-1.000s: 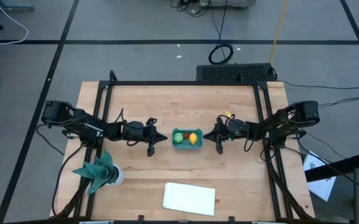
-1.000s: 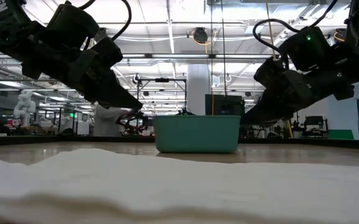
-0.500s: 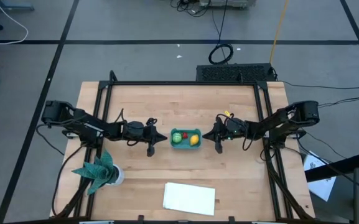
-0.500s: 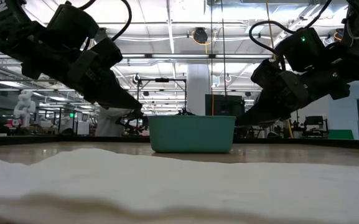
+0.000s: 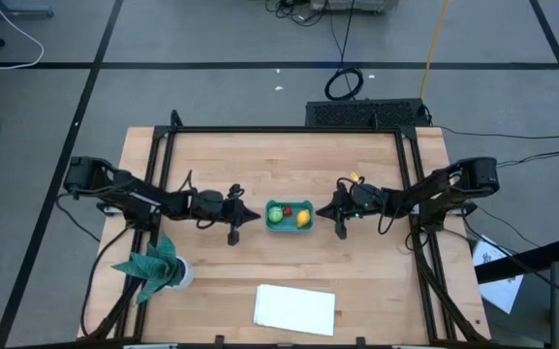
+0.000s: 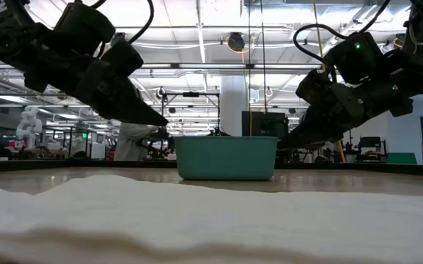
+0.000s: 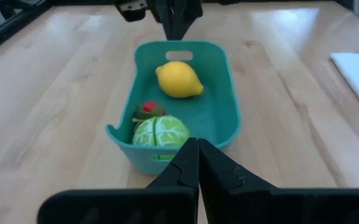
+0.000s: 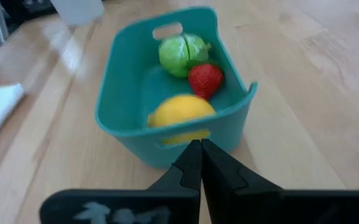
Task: Pick and placing Produce into tupperware
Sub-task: Return to home position
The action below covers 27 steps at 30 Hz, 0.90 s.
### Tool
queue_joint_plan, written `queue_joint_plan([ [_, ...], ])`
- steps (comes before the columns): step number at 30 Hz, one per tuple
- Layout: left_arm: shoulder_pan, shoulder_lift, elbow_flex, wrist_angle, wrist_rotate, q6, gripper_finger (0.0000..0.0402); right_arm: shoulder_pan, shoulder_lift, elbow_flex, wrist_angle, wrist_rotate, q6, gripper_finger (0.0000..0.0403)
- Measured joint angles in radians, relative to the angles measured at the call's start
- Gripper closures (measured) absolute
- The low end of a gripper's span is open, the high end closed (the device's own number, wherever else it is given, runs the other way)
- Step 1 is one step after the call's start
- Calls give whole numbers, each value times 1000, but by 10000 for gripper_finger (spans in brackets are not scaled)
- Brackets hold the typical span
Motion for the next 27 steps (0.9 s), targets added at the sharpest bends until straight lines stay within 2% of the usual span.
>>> queue_joint_plan([
  [5, -25, -31, -1, -17, -51, 48, 401, 0, -75, 0, -81, 0, -11, 403],
  [10, -55, -129, -1, -103, -146, 111, 401, 2, -242, -1, -242, 0, -52, 403],
  [13, -81, -222, -14, -180, -234, 130, 401, 2, -358, -2, -321, 0, -56, 403],
  [17, -116, -376, -88, -189, -305, 138, 401, 3, -497, -35, -355, 0, -53, 403],
  [23, -137, -602, -235, -98, -332, 126, 401, 13, -636, -105, -373, 33, -35, 403],
  [27, -138, -719, -271, -141, -335, 125, 401, 44, -703, -110, -425, 87, -54, 403],
])
